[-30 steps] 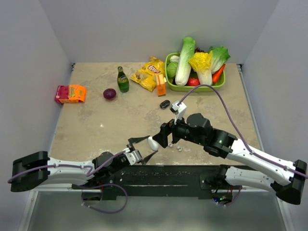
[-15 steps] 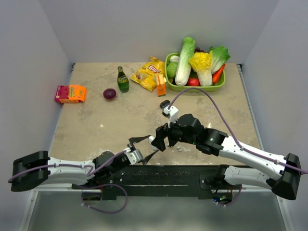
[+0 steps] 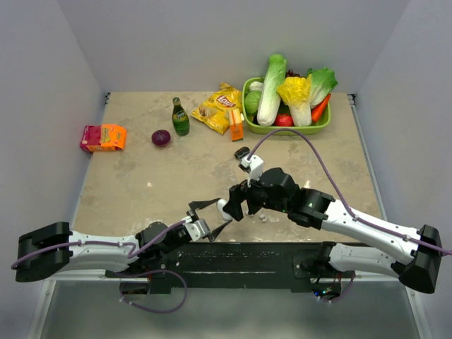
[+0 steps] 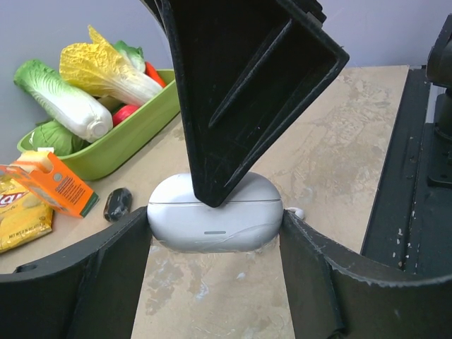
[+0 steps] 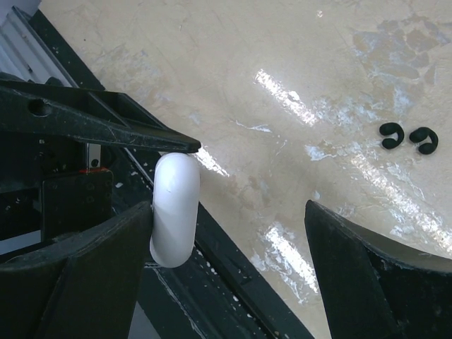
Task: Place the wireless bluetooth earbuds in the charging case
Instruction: Open the charging case.
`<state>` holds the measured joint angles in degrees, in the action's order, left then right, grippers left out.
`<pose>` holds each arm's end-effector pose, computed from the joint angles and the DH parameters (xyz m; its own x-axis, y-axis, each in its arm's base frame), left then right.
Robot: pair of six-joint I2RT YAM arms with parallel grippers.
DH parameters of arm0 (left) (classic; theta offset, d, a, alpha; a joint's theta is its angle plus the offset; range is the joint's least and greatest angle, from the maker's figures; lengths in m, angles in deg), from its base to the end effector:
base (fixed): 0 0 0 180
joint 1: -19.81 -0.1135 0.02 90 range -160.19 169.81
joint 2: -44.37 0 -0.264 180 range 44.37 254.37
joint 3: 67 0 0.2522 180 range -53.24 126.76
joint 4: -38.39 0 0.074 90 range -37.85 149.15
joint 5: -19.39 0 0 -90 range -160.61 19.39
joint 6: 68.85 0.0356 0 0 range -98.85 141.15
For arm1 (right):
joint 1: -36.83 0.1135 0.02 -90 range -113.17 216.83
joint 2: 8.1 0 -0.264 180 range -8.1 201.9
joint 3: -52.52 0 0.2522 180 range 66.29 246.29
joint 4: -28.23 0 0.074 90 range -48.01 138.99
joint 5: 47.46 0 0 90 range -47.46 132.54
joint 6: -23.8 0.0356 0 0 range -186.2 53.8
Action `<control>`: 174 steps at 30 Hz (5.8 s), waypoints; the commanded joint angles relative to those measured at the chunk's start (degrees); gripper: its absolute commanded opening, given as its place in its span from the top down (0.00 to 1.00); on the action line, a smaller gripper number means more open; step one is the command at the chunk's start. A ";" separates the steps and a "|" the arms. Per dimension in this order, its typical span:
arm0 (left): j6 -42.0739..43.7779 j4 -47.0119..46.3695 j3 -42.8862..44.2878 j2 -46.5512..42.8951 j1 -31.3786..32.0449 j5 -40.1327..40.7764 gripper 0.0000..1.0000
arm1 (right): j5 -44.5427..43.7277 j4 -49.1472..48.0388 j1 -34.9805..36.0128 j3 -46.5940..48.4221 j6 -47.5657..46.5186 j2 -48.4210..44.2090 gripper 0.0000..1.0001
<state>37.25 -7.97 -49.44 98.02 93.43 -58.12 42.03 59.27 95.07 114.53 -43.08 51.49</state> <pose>0.0566 -0.1651 0.1970 0.2914 -0.0314 -0.9561 0.8284 0.5081 0.2358 0.1237 0.1993 0.2993 -0.5641 -0.1653 -0.8090 -0.6792 0.6501 0.3408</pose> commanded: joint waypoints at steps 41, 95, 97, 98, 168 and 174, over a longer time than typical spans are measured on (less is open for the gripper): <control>1.39 -6.77 -0.45 -2.32 0.03 0.34 1.00 | -0.19 -7.35 -1.11 -3.25 4.22 -3.87 0.34; 1.48 -9.75 -0.98 -1.09 0.03 -0.01 1.00 | 20.73 -20.62 -9.19 -10.02 10.20 -2.90 0.63; 1.39 -10.02 -1.07 -1.09 0.03 0.08 1.00 | 20.55 -20.53 -9.19 -10.02 9.93 -3.25 0.68; 1.39 -10.11 -1.24 -0.92 0.03 0.08 1.00 | 20.47 -20.44 -9.19 -10.02 9.85 -3.34 0.70; -34.55 -2.46 8.95 4.62 -18.96 -41.06 0.37 | -5.20 6.72 11.55 7.91 -25.57 -4.31 1.00; -34.29 -1.85 9.04 3.83 -18.96 -40.18 0.32 | -4.94 6.81 11.55 7.91 -25.58 -3.87 1.00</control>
<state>2.65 -6.09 -42.30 102.52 74.92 -98.05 36.19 68.12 106.26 121.57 -68.61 47.45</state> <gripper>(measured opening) 0.666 0.070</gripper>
